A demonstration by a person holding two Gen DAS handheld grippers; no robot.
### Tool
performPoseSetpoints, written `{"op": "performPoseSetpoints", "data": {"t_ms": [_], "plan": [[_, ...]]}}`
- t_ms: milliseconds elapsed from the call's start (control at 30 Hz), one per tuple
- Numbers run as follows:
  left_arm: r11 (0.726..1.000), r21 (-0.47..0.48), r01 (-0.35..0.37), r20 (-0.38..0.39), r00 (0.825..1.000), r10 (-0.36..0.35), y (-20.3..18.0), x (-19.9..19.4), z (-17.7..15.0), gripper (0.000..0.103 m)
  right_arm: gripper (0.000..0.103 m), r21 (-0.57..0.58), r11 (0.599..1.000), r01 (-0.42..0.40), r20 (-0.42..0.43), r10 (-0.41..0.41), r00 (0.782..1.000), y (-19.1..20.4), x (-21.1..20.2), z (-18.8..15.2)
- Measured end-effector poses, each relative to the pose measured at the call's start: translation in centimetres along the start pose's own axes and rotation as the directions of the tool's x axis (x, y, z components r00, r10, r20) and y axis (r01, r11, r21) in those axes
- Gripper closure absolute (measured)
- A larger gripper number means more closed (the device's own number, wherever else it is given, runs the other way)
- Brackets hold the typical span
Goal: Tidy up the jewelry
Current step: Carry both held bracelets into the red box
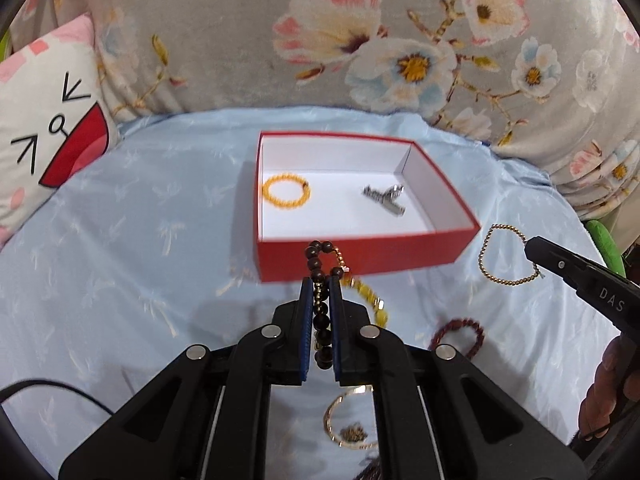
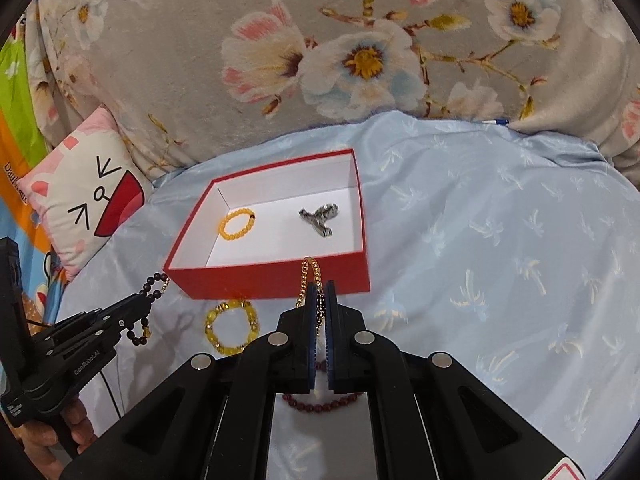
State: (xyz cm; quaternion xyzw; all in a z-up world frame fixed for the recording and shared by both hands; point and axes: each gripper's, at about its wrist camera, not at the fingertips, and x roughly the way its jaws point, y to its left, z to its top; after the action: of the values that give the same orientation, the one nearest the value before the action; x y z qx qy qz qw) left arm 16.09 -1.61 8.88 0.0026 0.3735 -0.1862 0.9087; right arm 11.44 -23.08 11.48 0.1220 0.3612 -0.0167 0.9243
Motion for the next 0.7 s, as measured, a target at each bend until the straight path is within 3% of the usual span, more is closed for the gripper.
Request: {"op": "performPoseSetpoints", "data": {"t_ms": [300, 700], "plan": [[0.999, 0.028, -0.036, 0.067, 0.997, 0.034, -0.5, 2.0, 6.2, 0.095, 0.100, -0.055, 0.998, 0.014, 0.041, -0.012, 0.999, 1.6, 3.0, 5.7], [0.997, 0.052, -0.055, 0.005, 0.998, 0.055, -1.0, 7.8, 7.6, 0.095, 0.100, -0.060, 0.998, 0.015, -0.064, -0.018, 0.998, 2.5, 10.1, 5.4]]}}
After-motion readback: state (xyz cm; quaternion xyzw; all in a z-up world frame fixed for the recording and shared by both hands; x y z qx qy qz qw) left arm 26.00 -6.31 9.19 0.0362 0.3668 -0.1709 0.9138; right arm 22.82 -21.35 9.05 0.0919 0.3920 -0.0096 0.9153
